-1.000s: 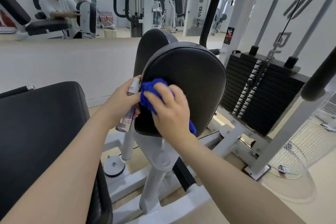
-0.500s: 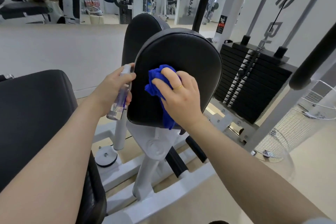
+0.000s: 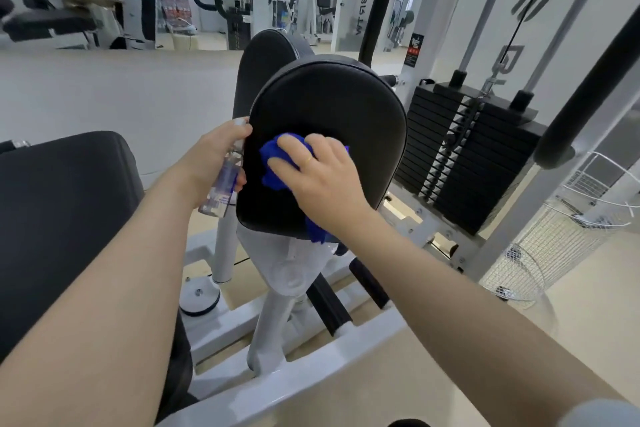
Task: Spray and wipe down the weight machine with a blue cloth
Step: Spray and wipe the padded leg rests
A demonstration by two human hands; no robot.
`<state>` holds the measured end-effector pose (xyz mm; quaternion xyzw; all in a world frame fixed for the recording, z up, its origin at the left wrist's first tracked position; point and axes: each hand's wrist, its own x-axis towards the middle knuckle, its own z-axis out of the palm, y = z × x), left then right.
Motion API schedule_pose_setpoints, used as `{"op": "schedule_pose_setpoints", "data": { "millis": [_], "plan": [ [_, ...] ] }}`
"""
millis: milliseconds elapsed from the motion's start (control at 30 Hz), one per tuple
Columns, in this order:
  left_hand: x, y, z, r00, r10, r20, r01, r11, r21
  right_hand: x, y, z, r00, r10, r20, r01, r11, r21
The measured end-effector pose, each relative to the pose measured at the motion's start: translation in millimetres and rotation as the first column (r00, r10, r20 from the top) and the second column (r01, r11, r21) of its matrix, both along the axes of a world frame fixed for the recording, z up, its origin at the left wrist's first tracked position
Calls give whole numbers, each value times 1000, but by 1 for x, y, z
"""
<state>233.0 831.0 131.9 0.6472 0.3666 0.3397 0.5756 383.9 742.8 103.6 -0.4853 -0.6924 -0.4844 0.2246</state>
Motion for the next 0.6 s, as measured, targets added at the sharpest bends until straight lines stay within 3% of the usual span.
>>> {"op": "schedule_pose_setpoints", "data": {
  "millis": [67,167,267,367,433,533,600],
  "plan": [
    [-2,4,-2,1000,-20,-1,20,1000,-2,15,-3,25,998,-55,5,54,991,119],
    [-4,7,-7,997,-72,33,72,997,10,31,-2,39,982,-92,-162,132,957,258],
    [-2,8,-8,995,-74,70,73,997,12,13,9,3,956,-20,-291,88,971,222],
    [-1,10,-8,990,-101,101,99,995,30,-5,12,-40,991,-19,-130,27,998,57],
    [-3,13,-9,987,-114,115,111,993,32,-1,8,-35,1000,-12,12,12,999,-29],
    [-4,16,-10,983,-131,129,132,991,4,13,3,7,998,-17,60,11,996,84],
    [-5,16,-11,988,-117,100,118,993,1,18,7,25,997,-66,-49,75,976,204]
  ]
}}
